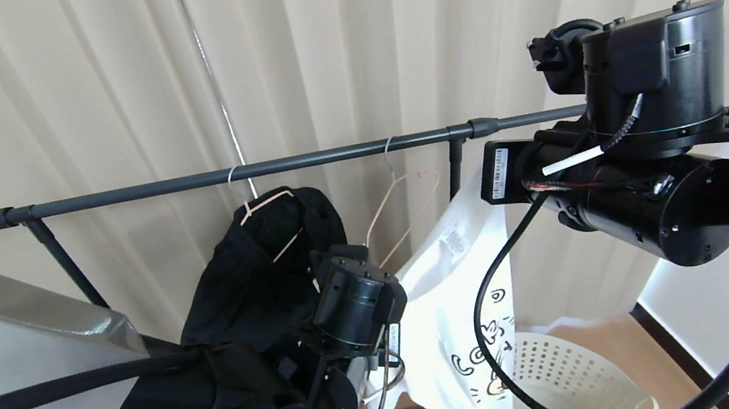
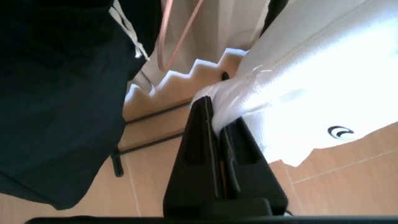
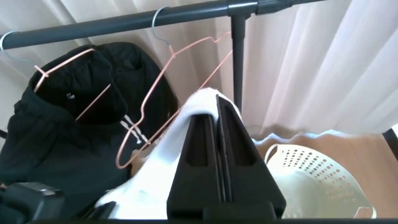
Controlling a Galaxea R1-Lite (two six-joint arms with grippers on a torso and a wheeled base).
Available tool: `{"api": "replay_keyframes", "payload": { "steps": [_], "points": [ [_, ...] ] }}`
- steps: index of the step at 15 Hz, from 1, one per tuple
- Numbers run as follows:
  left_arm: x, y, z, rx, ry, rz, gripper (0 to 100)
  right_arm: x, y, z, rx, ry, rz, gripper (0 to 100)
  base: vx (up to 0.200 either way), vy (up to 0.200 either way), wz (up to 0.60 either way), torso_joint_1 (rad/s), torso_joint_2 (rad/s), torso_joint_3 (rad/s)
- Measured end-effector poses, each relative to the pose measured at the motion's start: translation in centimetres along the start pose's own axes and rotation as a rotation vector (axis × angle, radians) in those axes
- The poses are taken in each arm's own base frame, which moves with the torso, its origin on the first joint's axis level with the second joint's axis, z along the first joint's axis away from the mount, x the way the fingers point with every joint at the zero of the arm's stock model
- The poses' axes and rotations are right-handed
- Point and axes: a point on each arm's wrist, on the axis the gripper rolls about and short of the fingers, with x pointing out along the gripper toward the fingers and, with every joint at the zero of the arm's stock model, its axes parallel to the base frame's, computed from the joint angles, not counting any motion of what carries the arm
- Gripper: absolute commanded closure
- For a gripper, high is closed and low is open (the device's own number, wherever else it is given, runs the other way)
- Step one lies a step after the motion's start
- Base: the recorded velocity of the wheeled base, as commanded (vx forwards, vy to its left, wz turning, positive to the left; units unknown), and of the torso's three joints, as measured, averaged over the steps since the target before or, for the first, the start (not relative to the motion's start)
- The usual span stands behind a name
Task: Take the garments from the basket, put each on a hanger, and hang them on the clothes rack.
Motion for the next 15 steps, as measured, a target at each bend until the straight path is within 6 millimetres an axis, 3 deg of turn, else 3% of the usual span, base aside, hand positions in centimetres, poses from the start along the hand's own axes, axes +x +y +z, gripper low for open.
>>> {"api": "replay_keyframes", "payload": {
  "steps": [5,11,15],
  "points": [
    [-3.4,1.2,3.4,-0.029,-0.117,-0.028,100,-0.1,-1.8,-0.3,-0.115,0.010,-0.035,100,0.000,0.000,0.00,0.000,0.00,0.000],
    [-6.9,4.0,8.5,-0.047,-0.286,-0.010,100,-3.0,-2.9,-0.9,-0.496,-0.029,0.058,100,0.000,0.000,0.00,0.000,0.00,0.000],
    [-7.9,4.7,8.7,-0.042,-0.302,-0.027,100,-3.7,-2.6,-2.7,-0.485,-0.065,0.105,100,0.000,0.000,0.00,0.000,0.00,0.000]
  ]
}}
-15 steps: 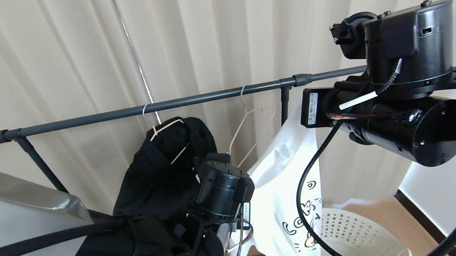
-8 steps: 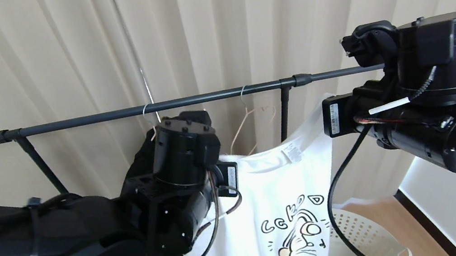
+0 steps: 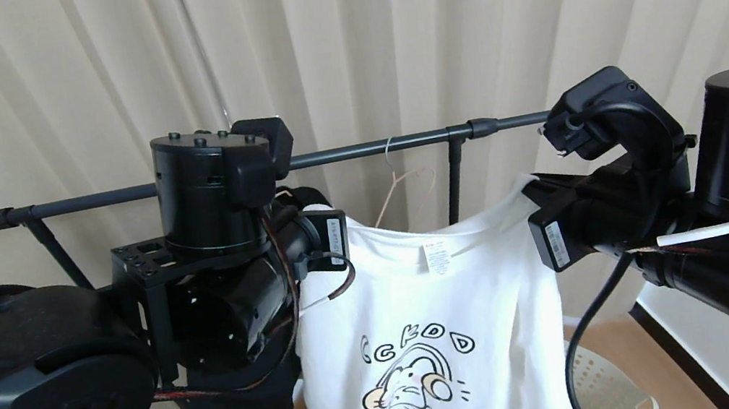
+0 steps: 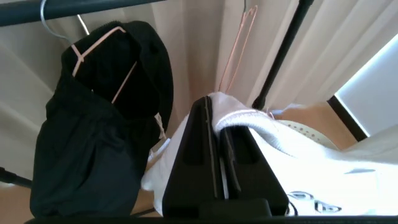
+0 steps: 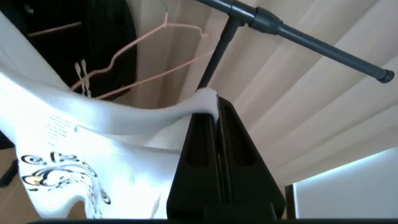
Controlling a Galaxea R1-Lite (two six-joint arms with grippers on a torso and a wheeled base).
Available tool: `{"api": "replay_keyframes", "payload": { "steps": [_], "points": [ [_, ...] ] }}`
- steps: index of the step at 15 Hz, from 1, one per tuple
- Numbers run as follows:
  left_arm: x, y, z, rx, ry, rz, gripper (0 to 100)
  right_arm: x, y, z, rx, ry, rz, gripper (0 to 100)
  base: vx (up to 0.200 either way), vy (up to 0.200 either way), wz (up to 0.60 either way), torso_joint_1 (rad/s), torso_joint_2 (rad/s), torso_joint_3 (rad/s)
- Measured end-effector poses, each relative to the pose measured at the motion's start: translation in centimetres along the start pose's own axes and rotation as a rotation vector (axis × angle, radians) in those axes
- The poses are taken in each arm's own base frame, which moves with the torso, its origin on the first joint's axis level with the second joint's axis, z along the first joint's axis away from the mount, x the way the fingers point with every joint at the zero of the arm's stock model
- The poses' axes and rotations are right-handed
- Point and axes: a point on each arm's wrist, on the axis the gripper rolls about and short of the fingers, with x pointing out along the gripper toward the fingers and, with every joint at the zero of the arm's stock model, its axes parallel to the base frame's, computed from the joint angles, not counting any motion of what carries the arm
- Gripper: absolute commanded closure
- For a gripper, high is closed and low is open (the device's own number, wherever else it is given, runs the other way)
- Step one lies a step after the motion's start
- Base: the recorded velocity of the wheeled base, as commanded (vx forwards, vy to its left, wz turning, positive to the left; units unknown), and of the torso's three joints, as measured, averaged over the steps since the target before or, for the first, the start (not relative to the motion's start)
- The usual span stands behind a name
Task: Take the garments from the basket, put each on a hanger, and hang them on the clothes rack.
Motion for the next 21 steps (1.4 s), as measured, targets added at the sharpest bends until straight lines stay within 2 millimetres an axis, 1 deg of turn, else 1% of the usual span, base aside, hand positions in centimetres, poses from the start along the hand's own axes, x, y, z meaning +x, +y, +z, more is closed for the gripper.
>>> {"api": "replay_keyframes", "payload": {
  "steps": [2,5,10,13,15,18,19,21],
  "points": [
    [-0.4,0.2,-0.3,0.009,0.011,-0.041,100,0.3,0.3,0.1,0.016,-0.026,0.000,100,0.000,0.000,0.00,0.000,0.00,0.000],
    [-0.7,0.5,-0.5,0.010,0.016,-0.048,100,0.5,0.3,0.1,0.020,-0.025,-0.005,100,0.000,0.000,0.00,0.000,0.00,0.000],
    [-0.9,0.6,-0.4,0.005,0.009,-0.041,100,0.8,-0.1,0.5,0.054,-0.064,-0.028,100,0.000,0.000,0.00,0.000,0.00,0.000],
    [-1.0,0.6,0.1,-0.001,-0.006,-0.047,100,0.8,-0.2,0.6,0.056,-0.068,-0.031,100,0.000,0.000,0.00,0.000,0.00,0.000],
    [-0.8,0.6,1.0,0.003,-0.032,-0.049,100,0.6,-0.3,0.6,0.056,-0.067,-0.032,100,0.000,0.000,0.00,0.000,0.00,0.000],
    [0.2,0.6,3.1,0.013,-0.088,-0.077,100,-0.3,-0.4,0.3,0.044,-0.063,-0.014,100,0.000,0.000,0.00,0.000,0.00,0.000],
    [0.6,0.5,3.7,0.038,-0.105,-0.130,100,-1.0,0.0,0.2,0.038,-0.067,0.012,100,0.000,0.000,0.00,0.000,0.00,0.000],
    [1.6,0.8,4.7,0.051,-0.132,-0.176,100,-2.3,1.0,-0.1,0.011,-0.078,0.077,100,0.000,0.000,0.00,0.000,0.00,0.000]
  ]
}}
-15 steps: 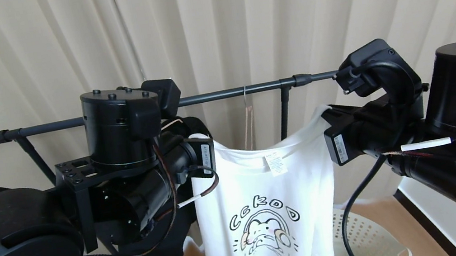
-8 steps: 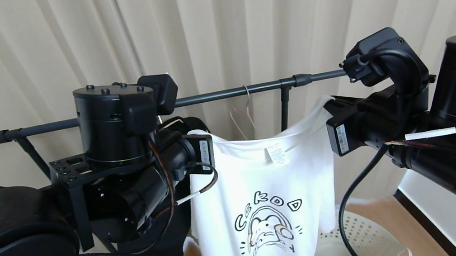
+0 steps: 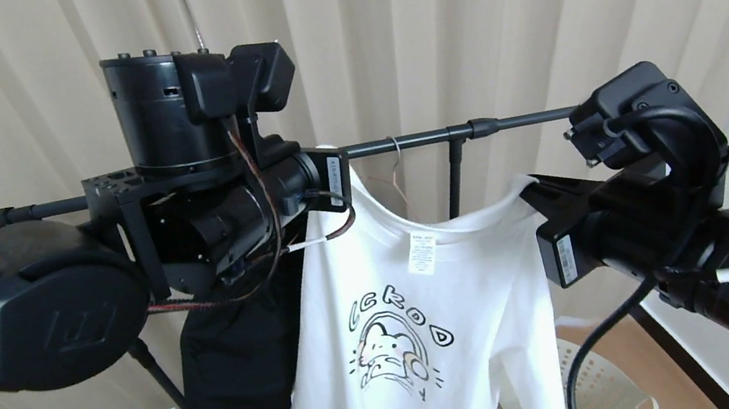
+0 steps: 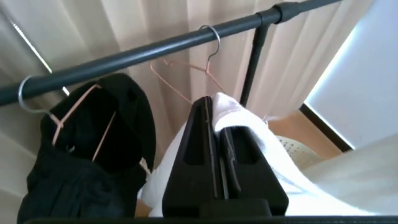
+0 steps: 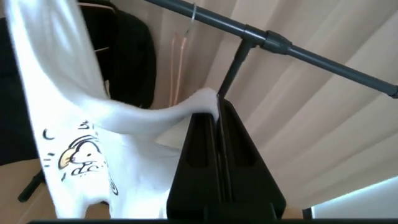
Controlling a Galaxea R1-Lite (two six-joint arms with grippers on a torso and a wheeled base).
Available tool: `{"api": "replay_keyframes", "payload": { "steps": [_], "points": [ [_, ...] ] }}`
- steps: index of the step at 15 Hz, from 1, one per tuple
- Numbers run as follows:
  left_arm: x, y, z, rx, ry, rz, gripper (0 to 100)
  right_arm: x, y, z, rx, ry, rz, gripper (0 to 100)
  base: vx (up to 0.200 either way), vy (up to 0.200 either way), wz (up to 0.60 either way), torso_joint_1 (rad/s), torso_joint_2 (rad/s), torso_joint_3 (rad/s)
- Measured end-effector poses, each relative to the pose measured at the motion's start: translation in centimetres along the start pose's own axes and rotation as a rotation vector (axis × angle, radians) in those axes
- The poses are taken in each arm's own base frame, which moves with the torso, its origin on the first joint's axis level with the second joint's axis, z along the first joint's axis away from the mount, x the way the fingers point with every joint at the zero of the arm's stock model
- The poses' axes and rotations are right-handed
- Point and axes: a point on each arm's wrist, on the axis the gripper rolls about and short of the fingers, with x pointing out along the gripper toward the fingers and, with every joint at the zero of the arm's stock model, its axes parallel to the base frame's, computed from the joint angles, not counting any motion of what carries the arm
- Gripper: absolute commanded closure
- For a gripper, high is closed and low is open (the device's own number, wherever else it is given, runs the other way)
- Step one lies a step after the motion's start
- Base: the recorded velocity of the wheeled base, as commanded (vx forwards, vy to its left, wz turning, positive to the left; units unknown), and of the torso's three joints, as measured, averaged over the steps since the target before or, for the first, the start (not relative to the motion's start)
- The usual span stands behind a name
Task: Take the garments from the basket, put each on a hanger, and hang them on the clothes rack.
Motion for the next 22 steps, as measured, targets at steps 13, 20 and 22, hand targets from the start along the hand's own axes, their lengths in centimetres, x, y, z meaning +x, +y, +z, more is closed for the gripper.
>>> {"api": "replay_keyframes", "payload": {
  "steps": [13,20,22],
  "points": [
    [4.9,0.7,3.2,0.013,-0.113,-0.339,100,-2.6,9.6,1.7,0.210,-0.035,0.265,100,0.000,0.000,0.00,0.000,0.00,0.000],
    [4.2,2.6,2.5,0.022,0.017,-0.155,100,-1.1,5.2,0.3,0.005,-0.008,0.132,100,0.000,0.000,0.00,0.000,0.00,0.000],
    [3.3,3.1,2.3,0.050,0.076,-0.089,100,0.0,2.6,0.1,-0.019,0.004,0.040,100,0.000,0.000,0.00,0.000,0.00,0.000]
  ]
}}
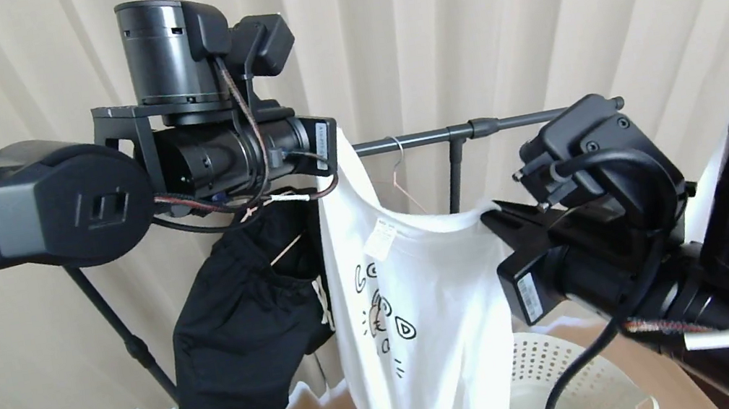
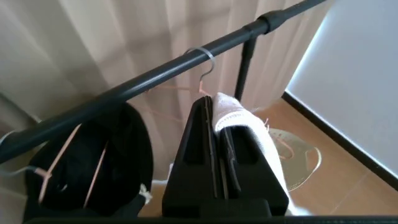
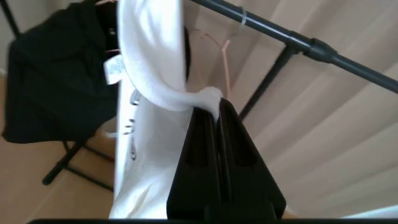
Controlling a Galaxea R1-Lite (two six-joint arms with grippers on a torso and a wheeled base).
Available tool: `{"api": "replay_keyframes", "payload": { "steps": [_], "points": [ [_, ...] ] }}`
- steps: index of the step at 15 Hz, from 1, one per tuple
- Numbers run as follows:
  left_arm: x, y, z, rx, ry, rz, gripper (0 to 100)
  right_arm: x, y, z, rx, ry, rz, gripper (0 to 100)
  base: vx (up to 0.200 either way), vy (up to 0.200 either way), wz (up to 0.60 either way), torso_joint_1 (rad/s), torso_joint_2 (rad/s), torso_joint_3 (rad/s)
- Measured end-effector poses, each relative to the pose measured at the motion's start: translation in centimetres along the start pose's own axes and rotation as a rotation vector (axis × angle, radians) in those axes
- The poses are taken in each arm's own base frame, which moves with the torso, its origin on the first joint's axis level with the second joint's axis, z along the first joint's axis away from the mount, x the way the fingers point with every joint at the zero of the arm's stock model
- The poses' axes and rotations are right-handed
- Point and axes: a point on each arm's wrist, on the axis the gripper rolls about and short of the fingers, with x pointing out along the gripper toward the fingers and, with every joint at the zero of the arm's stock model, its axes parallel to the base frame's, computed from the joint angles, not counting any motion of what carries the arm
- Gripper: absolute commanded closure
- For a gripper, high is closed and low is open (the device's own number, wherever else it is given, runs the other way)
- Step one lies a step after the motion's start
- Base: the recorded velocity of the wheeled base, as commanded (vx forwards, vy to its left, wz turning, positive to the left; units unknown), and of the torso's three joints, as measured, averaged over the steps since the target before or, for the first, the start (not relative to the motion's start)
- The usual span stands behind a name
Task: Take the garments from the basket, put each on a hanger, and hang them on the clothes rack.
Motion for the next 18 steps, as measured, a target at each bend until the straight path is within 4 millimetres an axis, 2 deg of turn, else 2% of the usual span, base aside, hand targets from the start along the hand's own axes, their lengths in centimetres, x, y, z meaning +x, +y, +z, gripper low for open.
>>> {"api": "replay_keyframes", "payload": {
  "steps": [1,3,8,10,14,18],
  "points": [
    [-0.6,0.0,-0.3,0.015,0.038,0.050,100,0.6,-1.3,0.0,0.003,0.001,-0.043,100,0.000,0.000,0.00,0.000,0.00,0.000],
    [-1.5,-0.2,-1.2,0.038,0.106,0.099,100,1.8,-2.4,0.3,0.020,-0.002,-0.095,100,0.000,0.000,0.00,0.000,0.00,0.000],
    [-4.2,-1.3,-3.7,0.071,0.199,0.076,100,5.5,-3.0,2.2,0.107,-0.037,-0.171,100,0.000,0.000,0.00,0.000,0.00,0.000],
    [-5.6,-3.0,-5.2,0.085,0.244,0.023,100,7.7,-2.8,3.2,0.126,-0.062,-0.187,100,0.000,0.000,0.00,0.000,0.00,0.000],
    [-7.6,-6.8,-6.0,0.021,0.256,-0.093,100,12.0,-1.3,3.3,0.134,-0.066,-0.204,100,0.000,0.000,0.00,0.000,0.00,0.000],
    [-7.2,-10.4,-5.9,-0.079,0.261,-0.172,100,13.9,-0.2,2.4,0.178,-0.055,-0.194,100,0.000,0.000,0.00,0.000,0.00,0.000]
  ]
}}
